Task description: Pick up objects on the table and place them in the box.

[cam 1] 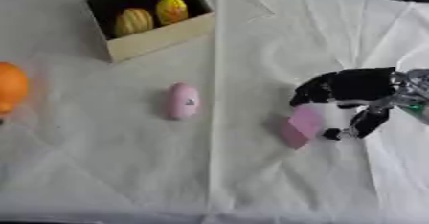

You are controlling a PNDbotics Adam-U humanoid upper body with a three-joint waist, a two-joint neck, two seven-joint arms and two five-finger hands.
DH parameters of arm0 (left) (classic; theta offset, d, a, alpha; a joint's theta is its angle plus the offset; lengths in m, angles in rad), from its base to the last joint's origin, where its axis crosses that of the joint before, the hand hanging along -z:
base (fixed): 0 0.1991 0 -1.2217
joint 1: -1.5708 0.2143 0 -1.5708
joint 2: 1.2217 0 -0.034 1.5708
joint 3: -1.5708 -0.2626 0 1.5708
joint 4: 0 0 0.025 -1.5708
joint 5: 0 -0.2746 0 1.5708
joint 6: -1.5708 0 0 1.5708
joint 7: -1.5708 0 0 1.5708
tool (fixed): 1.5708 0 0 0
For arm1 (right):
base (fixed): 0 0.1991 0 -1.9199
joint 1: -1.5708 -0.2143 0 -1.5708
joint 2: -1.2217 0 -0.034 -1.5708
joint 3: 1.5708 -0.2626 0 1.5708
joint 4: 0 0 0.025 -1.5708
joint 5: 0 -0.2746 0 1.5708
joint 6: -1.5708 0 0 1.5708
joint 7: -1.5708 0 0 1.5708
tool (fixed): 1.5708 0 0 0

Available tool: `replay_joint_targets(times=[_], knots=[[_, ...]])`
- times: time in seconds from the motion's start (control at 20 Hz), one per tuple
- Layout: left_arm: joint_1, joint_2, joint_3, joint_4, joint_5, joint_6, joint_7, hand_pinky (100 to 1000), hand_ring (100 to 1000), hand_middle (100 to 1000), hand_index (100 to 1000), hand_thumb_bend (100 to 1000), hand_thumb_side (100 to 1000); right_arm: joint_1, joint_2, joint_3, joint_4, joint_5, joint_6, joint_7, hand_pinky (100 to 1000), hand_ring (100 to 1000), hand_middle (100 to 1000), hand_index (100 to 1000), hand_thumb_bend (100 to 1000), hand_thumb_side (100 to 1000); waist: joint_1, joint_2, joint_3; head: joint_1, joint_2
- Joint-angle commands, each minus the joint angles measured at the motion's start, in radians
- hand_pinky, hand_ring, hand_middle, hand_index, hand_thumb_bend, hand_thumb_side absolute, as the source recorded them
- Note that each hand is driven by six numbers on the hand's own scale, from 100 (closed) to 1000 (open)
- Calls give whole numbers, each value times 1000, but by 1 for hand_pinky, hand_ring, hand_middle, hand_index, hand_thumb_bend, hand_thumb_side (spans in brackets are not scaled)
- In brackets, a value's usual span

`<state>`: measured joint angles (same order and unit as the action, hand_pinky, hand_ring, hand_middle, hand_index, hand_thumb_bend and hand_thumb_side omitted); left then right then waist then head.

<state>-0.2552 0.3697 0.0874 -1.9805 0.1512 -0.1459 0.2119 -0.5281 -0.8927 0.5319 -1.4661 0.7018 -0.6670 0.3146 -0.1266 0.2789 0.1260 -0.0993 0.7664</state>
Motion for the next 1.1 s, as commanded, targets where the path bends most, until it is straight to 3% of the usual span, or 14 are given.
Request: replay_joint_targets(times=[0.05, 1.1], knots=[[-8, 13, -1, -19, 6, 0, -3, 810, 789, 775, 841, 100, 655, -12, -25, -14, -26, 3, 3, -5, 901, 947, 882, 1000, 337, 194, -6, -4, 0, -1, 4], [-15, 16, 1, -19, 0, -3, 4, 809, 792, 777, 839, 100, 651, -10, -20, 8, -69, -61, 4, 61, 899, 943, 872, 998, 263, 247, -15, -11, 2, -12, 4]])
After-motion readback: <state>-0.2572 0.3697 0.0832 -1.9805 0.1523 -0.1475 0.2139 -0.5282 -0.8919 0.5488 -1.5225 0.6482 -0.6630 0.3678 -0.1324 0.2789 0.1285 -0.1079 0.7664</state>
